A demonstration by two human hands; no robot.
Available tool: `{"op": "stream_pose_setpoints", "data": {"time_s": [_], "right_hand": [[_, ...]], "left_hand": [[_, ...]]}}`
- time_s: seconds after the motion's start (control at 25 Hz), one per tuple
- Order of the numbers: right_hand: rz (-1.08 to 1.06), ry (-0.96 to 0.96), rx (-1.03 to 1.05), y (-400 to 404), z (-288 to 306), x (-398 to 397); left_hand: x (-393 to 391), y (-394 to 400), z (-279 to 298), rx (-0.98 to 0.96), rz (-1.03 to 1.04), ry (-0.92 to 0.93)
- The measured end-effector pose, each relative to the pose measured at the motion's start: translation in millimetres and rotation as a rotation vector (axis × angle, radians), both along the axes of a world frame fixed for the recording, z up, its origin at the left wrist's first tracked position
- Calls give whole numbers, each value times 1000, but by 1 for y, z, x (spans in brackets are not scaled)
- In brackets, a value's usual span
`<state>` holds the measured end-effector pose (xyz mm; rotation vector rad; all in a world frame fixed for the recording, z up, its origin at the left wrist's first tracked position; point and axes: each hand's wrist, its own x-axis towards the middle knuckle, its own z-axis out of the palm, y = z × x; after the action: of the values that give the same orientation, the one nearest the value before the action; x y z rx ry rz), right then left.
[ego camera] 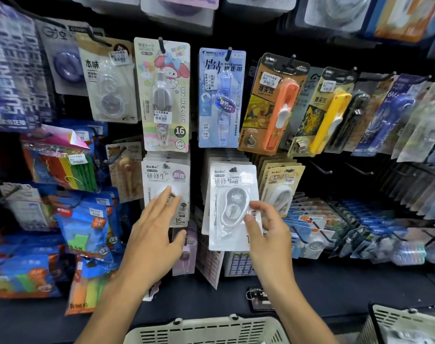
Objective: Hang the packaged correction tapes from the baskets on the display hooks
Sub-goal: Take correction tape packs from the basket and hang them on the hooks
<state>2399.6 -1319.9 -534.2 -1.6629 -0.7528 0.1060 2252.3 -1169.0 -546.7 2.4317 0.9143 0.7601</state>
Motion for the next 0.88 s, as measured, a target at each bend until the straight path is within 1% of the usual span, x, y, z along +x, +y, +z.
{"op": "stream_pose_setpoints", "data": {"time_s": [0.04,0.08,0.12,0.16,0.2,0.24,0.28,0.44,0.6,0.68,0.8,0.88], "right_hand": [[39,-41,-123,-3,-6,1],[56,-141,-295,-8,-15,1],[52,-309,-463,-11,-25,-2],[45,-495,-570,-12,-34,-5],[48,-651,-633,-10,-40,-7],[65,-742,-680,-5,-43,-6],[86,-786,-723,1,-43,-2],[97,-836,-848,31,-35,19],[66,-872,-869,44,-40,24],[30,-871,-814,45,-40,16],[-78,-830,-638,39,-39,10],[-92,-849,-636,36,-35,12]], "left_hand": [[0,1,0,7,-1,10],[0,1,0,11,-1,23],[0,1,0,16,-1,34],[0,2,0,25,0,42],[0,2,1,36,6,46],[-1,2,1,43,10,49],[-1,2,1,46,8,55],[-2,0,0,45,8,64],[0,2,-1,49,13,60],[0,2,-2,54,11,50],[0,2,-4,56,4,46],[1,1,-5,64,-4,48]]}}
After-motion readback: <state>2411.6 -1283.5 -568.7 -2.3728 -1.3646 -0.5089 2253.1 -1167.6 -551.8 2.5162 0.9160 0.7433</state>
